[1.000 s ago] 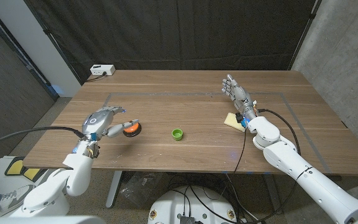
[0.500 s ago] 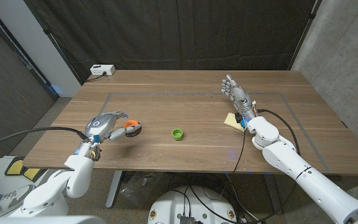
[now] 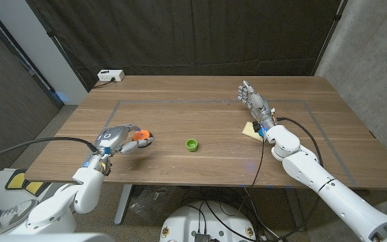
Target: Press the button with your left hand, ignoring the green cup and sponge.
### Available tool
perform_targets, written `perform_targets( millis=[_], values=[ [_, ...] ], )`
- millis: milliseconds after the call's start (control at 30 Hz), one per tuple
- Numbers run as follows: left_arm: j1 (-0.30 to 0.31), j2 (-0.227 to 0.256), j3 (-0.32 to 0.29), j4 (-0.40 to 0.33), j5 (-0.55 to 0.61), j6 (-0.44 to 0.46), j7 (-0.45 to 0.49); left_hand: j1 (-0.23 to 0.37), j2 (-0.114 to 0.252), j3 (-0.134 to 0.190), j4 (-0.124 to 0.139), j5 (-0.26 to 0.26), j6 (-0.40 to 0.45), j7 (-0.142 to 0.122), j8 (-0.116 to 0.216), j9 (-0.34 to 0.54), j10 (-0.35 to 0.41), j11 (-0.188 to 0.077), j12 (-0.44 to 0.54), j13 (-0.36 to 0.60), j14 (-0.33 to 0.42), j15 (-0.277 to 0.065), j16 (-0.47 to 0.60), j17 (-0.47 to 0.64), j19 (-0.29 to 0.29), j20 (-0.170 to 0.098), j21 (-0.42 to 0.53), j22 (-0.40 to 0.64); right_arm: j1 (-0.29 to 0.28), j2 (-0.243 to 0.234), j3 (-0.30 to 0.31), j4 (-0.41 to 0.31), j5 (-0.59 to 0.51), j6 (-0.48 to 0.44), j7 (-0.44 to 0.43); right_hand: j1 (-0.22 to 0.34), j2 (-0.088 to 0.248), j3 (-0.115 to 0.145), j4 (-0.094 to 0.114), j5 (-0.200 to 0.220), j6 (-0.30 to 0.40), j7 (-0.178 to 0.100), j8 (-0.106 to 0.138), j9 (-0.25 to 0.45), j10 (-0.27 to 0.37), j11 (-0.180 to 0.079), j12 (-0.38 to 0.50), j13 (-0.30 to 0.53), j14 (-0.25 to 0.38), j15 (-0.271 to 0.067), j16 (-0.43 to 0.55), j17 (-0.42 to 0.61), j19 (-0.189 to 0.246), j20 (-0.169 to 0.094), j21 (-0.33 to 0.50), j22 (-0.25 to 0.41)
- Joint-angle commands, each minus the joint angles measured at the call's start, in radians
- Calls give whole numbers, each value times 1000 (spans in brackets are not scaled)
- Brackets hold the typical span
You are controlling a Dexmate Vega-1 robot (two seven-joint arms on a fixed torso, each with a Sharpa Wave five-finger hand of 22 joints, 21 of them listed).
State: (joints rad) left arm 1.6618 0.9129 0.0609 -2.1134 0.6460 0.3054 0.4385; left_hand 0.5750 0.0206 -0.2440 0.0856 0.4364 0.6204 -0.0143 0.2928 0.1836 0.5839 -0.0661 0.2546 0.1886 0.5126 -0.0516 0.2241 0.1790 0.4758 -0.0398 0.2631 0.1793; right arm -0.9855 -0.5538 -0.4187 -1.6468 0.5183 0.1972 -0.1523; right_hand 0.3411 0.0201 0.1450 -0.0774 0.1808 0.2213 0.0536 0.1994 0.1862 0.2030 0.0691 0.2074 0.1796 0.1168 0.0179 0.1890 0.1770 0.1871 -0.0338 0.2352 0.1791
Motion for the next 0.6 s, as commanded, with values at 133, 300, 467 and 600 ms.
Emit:
perform_targets(
  millis=[133, 300, 467, 600],
  values=[
    [-43, 37, 62, 15, -12, 42, -4, 12, 8, -6, 1, 1, 18, -1, -1, 3, 19, -4, -2, 3, 13, -50, -1, 5, 11, -3, 7, 3, 2, -7, 0, -5, 1, -7, 2, 4, 4, 5, -4, 3, -1, 1, -3, 3, 9, 3, 4, 3, 4, 3, -3, 1, 6, -24, -7, 3],
    [-63, 54, 77, 21, -30, 44, -13, 15, 12, -6, 0, 1, 21, -3, -2, 3, 22, -3, -3, 3, 17, -50, -2, 5, 12, -4, 6, 3, 4, -6, 0, -4, 2, -9, 3, 5, 5, 5, -5, 4, -2, 1, -3, 3, 9, 2, 3, 3, 4, 3, -4, 1, 6, -23, -7, 3],
    [-78, 66, 91, 22, -45, 46, -12, 19, 15, -5, 0, 0, 26, 0, -3, 3, 25, -5, -5, 3, 18, -51, -3, 6, 13, -4, 4, 3, 4, -6, 0, -3, 3, -10, 2, 6, 5, 5, -6, 3, -2, 2, -3, 3, 10, 3, 4, 3, 4, 2, -4, 1, 7, -22, -8, 3],
    [-98, 81, 108, 20, -59, 65, -42, 22, 17, -5, -1, 0, 27, 0, -4, 3, 27, -3, -6, 3, 20, -51, -4, 6, 13, -5, 3, 3, 3, -3, 2, -2, 8, -11, -1, 6, 5, 5, -7, 3, -1, 1, -3, 3, 10, 4, 4, 3, 4, 3, -4, 2, 7, -22, -9, 3]
  ],
)
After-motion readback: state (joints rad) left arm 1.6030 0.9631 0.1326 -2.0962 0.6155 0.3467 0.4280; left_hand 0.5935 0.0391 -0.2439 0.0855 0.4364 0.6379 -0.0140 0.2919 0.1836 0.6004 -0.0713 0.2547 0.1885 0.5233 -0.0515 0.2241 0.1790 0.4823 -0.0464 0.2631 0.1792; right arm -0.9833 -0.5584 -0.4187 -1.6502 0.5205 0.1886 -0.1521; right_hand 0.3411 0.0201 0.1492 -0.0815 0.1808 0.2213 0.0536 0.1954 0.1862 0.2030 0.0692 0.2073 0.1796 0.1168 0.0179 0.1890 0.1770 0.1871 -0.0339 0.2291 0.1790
